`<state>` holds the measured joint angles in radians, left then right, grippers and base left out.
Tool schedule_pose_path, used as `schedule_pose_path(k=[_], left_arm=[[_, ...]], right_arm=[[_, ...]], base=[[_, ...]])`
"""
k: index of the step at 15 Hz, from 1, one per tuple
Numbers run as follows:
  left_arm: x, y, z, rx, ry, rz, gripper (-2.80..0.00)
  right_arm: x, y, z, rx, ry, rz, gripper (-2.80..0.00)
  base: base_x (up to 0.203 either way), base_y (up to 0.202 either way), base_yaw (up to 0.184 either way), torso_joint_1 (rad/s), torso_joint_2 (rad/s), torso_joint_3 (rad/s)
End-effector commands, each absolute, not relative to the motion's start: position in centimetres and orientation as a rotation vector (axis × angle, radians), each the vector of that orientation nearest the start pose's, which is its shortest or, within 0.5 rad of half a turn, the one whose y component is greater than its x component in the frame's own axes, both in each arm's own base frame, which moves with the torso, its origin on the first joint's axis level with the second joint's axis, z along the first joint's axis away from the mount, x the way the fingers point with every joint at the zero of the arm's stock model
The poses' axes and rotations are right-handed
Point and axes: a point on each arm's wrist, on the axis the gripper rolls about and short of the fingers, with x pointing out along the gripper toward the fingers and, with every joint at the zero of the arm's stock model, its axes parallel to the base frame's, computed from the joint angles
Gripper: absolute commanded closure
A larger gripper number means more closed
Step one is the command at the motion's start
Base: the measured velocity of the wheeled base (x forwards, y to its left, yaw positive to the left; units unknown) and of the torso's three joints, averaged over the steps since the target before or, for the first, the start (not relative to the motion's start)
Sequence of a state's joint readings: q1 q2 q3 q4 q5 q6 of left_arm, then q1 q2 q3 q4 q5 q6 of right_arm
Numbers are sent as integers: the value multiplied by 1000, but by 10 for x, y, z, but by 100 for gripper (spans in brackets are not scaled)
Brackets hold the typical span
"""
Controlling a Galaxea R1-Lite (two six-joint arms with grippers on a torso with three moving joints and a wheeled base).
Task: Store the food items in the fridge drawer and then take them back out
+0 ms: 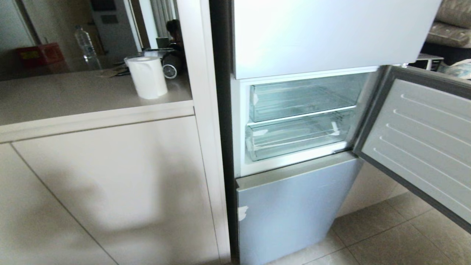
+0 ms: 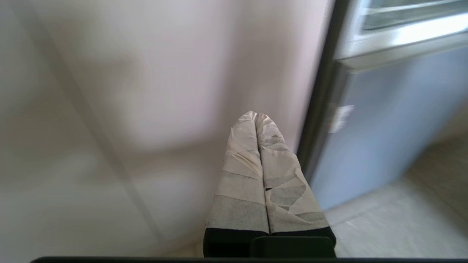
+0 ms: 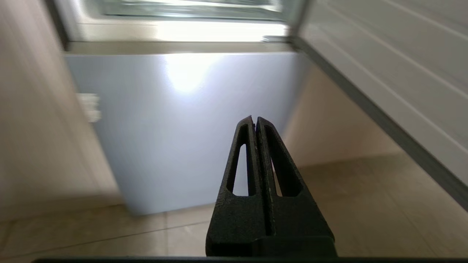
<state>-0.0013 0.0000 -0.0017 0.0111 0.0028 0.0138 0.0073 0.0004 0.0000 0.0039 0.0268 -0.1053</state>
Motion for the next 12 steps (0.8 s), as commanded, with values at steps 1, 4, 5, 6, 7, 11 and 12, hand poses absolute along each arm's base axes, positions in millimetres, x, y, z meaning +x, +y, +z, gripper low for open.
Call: schedule_pose_path(k=[1,4,5,6,7,11,12], left_arm=[[-23,0,75,14,10,1,0],[-23,0,75,14,10,1,0],[-23,0,75,14,10,1,0],[-23,0,75,14,9,1,0],[-23,0,75,14,10,1,0],[-23,0,75,14,9,1,0],[-23,0,75,14,10,1,0]], right_arm=[[-23,0,75,-106,1,35,0],[-23,0,75,-106,1,35,0],[-23,0,75,-106,1,35,0],[-23,0,75,-106,1,36,0],[-23,1,75,-107,1,40,0],[-23,1,75,-95,-2,38,0],[-23,1,75,-95,-2,38,0]], base=[[0,-8,174,11,-1,-1],[1,-9,174,5,3,1],[1,-8,181,2,2,-2],[1,-12,168,0,-3,2],[0,-3,158,4,9,4],[0,-4,51,2,1,1],[0,0,0,0,0,0]])
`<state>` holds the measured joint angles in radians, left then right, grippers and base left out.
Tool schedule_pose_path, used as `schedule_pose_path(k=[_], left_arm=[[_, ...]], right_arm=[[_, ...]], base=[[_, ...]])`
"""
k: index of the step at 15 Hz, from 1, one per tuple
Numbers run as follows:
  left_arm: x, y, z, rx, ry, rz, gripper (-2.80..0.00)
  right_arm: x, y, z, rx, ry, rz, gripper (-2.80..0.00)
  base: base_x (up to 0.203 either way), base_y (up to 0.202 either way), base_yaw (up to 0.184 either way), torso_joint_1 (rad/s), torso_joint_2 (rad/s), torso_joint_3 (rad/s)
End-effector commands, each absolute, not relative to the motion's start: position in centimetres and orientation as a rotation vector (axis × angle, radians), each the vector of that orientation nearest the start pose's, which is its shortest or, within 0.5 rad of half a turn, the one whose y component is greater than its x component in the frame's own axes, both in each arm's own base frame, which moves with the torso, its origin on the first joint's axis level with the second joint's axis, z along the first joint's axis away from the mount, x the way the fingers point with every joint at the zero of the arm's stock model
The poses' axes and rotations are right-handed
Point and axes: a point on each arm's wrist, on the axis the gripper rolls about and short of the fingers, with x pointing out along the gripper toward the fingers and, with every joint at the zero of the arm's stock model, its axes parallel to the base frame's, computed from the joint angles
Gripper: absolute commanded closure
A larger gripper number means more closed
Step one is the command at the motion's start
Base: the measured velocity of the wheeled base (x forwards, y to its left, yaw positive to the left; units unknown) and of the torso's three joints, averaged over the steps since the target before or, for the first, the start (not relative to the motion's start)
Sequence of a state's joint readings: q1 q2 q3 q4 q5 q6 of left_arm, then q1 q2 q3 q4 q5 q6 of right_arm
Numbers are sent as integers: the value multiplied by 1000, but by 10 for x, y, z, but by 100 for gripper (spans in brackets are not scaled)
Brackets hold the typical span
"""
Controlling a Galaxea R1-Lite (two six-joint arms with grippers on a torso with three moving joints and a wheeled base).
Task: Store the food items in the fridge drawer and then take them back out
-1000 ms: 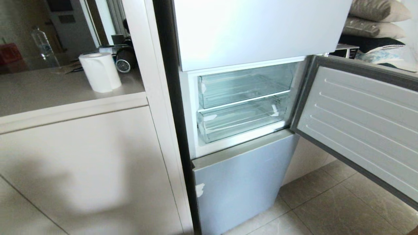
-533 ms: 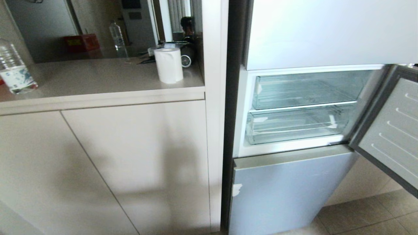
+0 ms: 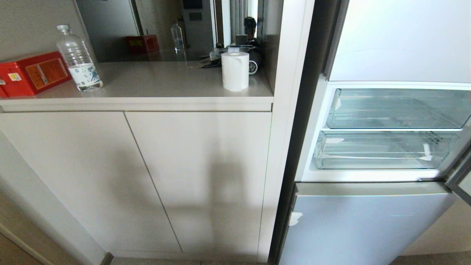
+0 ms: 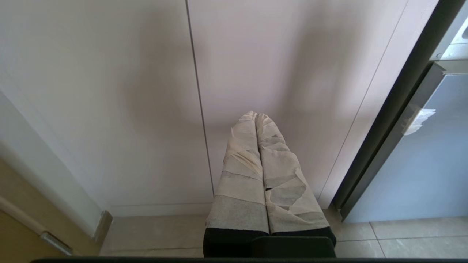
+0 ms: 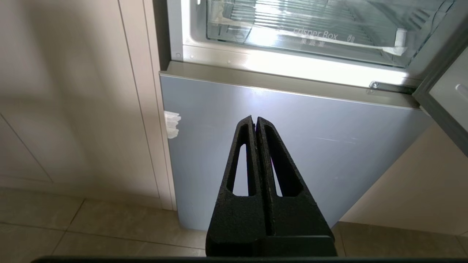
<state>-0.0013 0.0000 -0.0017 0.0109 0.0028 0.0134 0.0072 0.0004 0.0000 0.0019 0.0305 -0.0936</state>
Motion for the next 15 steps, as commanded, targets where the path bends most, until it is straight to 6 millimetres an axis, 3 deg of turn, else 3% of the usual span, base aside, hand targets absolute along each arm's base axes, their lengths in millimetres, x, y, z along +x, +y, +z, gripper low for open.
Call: schedule_pose_path(k=[1,15], left_arm=[[-23,0,75,14,11,1,0],[-23,0,75,14,9,1,0]], right_arm=[[-23,1,75,-94,-2,38,0],[-23,0,75,-89,-1,35,0]], base=[[0,0,0,0,0,0],[0,0,0,0,0,0]])
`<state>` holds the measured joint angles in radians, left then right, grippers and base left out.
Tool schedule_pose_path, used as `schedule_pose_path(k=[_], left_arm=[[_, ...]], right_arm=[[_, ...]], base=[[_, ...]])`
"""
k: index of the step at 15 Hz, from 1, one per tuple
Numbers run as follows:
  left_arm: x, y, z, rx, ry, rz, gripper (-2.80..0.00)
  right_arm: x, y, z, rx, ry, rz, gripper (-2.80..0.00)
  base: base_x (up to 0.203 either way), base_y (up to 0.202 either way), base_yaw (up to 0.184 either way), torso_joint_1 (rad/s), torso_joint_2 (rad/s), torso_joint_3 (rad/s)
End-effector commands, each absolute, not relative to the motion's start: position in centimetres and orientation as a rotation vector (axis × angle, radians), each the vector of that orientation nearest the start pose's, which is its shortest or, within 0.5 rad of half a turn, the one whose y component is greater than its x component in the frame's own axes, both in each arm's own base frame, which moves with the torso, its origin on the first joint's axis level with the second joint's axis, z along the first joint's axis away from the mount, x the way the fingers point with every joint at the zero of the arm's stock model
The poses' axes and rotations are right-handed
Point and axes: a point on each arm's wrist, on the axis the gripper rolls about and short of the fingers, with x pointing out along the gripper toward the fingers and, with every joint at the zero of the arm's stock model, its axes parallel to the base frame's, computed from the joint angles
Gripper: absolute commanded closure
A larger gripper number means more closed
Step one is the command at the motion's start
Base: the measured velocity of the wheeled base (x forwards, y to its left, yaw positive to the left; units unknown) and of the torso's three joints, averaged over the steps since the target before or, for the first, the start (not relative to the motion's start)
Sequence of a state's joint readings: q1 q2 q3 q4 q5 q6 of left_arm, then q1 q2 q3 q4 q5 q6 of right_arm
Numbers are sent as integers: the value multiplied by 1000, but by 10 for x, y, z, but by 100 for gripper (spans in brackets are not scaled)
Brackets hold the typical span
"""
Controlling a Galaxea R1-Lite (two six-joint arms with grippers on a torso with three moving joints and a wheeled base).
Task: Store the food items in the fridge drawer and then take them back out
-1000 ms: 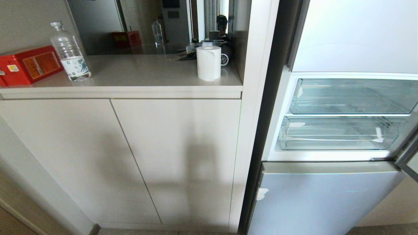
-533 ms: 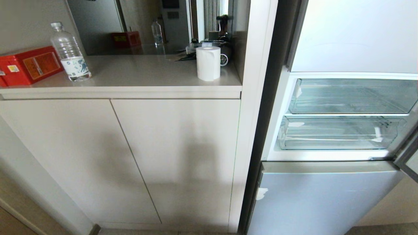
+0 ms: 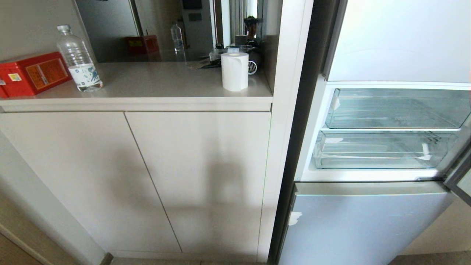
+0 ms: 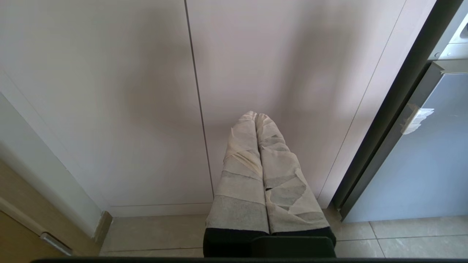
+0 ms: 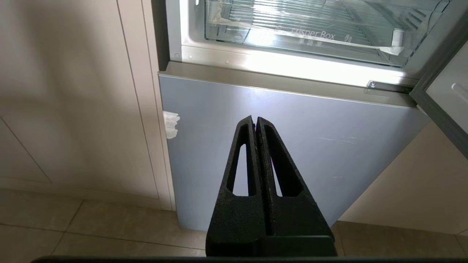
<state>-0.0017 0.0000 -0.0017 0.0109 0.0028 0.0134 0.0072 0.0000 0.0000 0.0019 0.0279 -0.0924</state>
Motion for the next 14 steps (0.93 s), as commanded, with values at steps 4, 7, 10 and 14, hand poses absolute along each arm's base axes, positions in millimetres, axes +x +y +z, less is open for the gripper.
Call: schedule_pose_path(k=[4,7,10,14], left_arm=[[-23,0,75,14,9,1,0],[-23,0,75,14,11,1,0],[-23,0,75,14,9,1,0],[-23,0,75,14,11,1,0]], right_arm=[[-23,0,75,-70,-1,37,0],[-23,1,75,-75,-3,38,0],[-25,1,84,-76,-29,38,0],[-17,1,135,-58,22,62,0]], base=[[0,0,0,0,0,0],[0,0,0,0,0,0],[0,0,0,0,0,0],[0,0,0,0,0,0]])
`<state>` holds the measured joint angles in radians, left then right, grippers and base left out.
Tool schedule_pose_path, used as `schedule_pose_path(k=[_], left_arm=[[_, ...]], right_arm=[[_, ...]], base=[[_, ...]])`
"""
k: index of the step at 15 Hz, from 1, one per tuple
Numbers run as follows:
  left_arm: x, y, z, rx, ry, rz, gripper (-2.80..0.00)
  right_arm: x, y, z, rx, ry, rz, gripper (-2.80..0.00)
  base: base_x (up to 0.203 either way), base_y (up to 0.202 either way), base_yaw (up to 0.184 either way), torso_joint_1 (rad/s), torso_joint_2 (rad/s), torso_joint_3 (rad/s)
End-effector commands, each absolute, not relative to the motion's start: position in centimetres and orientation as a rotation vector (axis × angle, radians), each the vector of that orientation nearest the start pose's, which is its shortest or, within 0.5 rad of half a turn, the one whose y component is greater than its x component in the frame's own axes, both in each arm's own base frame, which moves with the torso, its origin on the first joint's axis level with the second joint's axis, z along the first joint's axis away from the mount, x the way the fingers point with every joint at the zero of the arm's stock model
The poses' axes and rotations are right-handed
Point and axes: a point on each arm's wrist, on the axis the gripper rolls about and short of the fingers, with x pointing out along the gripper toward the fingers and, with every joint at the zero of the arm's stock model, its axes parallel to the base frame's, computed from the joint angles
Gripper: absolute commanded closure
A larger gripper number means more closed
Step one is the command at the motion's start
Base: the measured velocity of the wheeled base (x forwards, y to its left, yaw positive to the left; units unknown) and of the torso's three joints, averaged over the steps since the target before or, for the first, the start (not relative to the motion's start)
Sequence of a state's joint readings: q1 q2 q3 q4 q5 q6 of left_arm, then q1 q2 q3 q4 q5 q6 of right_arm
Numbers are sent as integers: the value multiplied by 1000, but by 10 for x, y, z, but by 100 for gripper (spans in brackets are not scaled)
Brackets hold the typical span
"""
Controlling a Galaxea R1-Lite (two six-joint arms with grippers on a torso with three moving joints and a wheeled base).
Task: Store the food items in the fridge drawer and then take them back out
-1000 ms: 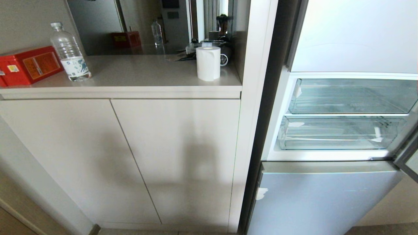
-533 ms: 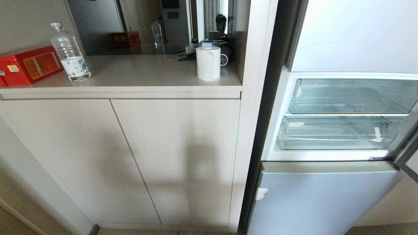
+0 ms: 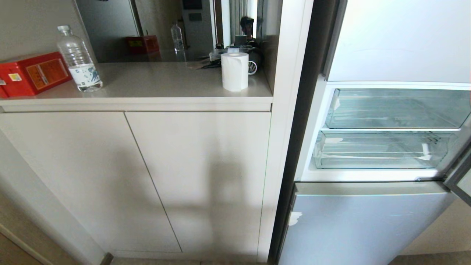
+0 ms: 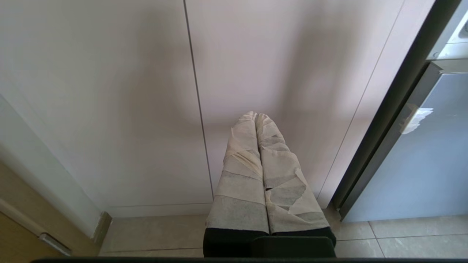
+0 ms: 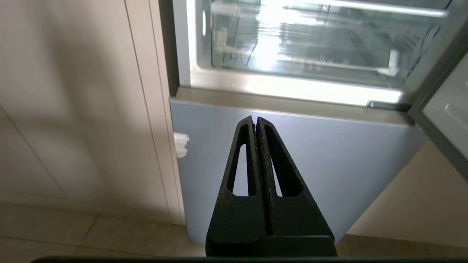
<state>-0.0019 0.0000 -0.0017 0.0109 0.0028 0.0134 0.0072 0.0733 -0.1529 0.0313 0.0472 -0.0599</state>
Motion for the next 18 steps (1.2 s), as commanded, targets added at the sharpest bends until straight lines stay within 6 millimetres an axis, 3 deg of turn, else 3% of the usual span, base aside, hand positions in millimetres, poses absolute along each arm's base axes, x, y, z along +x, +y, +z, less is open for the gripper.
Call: schedule_pose_path(k=[1,4,7,9,12,18], left_arm=[[-23,0,75,14,11,1,0],[-23,0,75,14,9,1,0],[-23,0,75,14,11,1,0],[-23,0,75,14,9,1,0],[-23,0,75,14,9,1,0],[-23,0,75,14,11,1,0]], right_arm=[[-6,1,148,-48,74,79,0],[42,4,180,11,237,155,0],[105,7,186,69,402,224,0],[153,9,177,110,467,247,0],[209,17,154,136,490,282,0],[282,27,110,81,343,316,0]], base=[[0,0,0,0,0,0],[0,0,0,0,0,0],[0,0,0,0,0,0],[0,0,0,0,0,0],[0,0,0,0,0,0],[0,0,0,0,0,0]])
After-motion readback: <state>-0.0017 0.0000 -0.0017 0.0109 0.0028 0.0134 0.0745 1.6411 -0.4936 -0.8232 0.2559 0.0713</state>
